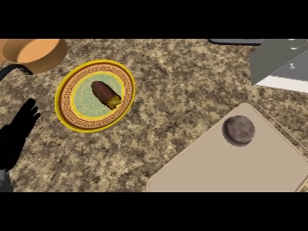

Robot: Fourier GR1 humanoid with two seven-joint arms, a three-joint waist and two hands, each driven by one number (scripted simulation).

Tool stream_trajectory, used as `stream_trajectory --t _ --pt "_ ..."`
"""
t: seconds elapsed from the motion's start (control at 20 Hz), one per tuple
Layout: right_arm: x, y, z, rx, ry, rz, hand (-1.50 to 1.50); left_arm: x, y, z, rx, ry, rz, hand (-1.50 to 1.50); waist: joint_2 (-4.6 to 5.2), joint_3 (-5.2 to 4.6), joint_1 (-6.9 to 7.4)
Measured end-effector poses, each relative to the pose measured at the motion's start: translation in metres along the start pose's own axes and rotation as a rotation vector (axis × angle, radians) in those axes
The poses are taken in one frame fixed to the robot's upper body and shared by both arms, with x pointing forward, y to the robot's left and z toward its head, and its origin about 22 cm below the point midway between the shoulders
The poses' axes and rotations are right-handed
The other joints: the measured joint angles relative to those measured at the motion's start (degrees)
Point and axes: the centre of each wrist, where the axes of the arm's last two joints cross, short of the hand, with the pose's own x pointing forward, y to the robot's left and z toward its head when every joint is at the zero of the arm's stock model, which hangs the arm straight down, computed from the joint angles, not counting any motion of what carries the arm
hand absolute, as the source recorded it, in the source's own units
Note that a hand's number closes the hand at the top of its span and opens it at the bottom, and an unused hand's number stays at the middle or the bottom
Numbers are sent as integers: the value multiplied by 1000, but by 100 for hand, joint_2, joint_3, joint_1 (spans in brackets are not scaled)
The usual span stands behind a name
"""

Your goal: Pick the lemon from the tray and place it in the tiered shelf

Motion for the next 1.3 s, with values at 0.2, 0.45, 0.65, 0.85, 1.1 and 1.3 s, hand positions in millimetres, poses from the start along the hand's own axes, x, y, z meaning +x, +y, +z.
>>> stream_trajectory --t 0.2,0.45,0.65,0.85,1.1,1.3 --pt "-6 -21 6 14 19 -131 -150 -3 -5 1 -1 5 4 0 -9 0 -32" --pt "-14 -62 24 -19 3 -269 -150 -3 -3 6 0 9 3 0 -14 5 -43" --pt "-16 -112 49 -64 -4 -336 -150 -6 0 6 13 8 12 0 -12 6 -79" --pt "-23 -154 82 -114 28 -343 -150 -9 -2 9 20 9 13 0 -6 16 -110" --pt "-30 -197 125 -122 80 -312 -150 -14 1 17 31 14 22 0 -20 39 -220" --pt "-32 -216 148 -104 102 -290 -150 -17 4 20 50 21 24 0 -40 60 -340"
